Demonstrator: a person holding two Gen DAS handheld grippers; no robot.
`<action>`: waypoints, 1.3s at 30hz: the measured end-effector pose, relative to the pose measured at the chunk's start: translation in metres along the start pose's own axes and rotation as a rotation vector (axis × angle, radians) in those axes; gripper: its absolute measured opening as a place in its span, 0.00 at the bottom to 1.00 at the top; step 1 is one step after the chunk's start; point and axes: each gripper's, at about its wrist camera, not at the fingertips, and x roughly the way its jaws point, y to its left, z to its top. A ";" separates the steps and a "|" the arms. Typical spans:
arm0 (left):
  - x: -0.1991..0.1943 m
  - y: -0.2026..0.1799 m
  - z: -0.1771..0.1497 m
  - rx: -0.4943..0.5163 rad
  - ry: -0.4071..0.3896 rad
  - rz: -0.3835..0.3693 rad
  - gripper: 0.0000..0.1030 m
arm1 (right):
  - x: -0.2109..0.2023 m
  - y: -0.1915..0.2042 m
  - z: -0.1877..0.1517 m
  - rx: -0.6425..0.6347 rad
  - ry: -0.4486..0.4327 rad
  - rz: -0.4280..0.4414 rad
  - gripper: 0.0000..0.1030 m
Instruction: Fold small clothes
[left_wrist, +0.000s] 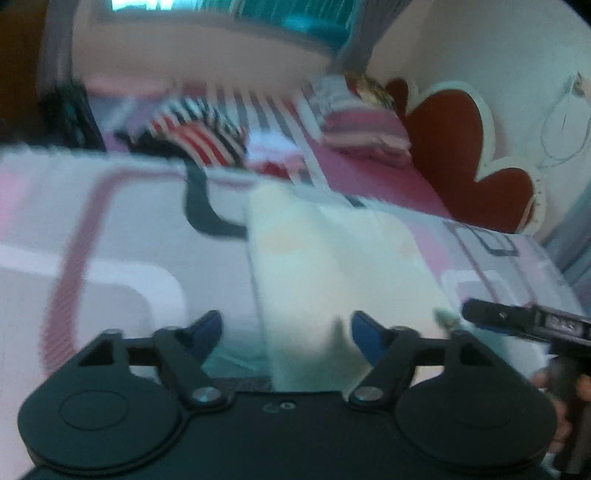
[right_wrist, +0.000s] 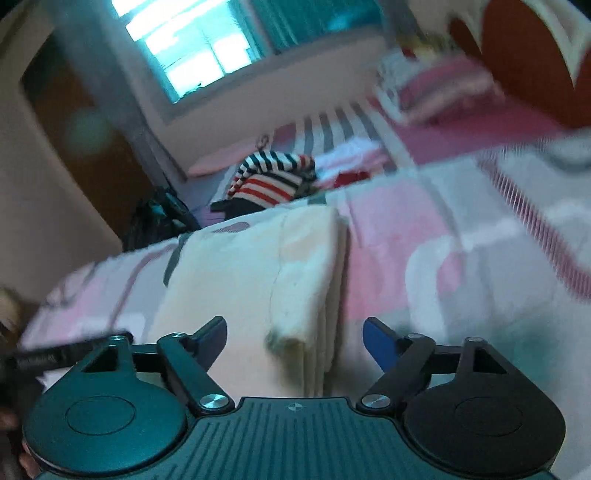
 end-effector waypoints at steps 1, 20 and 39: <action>0.008 0.005 0.000 -0.027 0.032 -0.027 0.63 | 0.002 -0.007 0.005 0.048 0.013 0.024 0.74; 0.031 -0.012 0.019 0.022 0.056 0.030 0.26 | 0.030 0.035 0.011 -0.085 0.043 0.047 0.29; -0.131 0.164 -0.035 -0.080 -0.005 0.322 0.47 | 0.117 0.246 -0.101 -0.192 0.194 0.209 0.29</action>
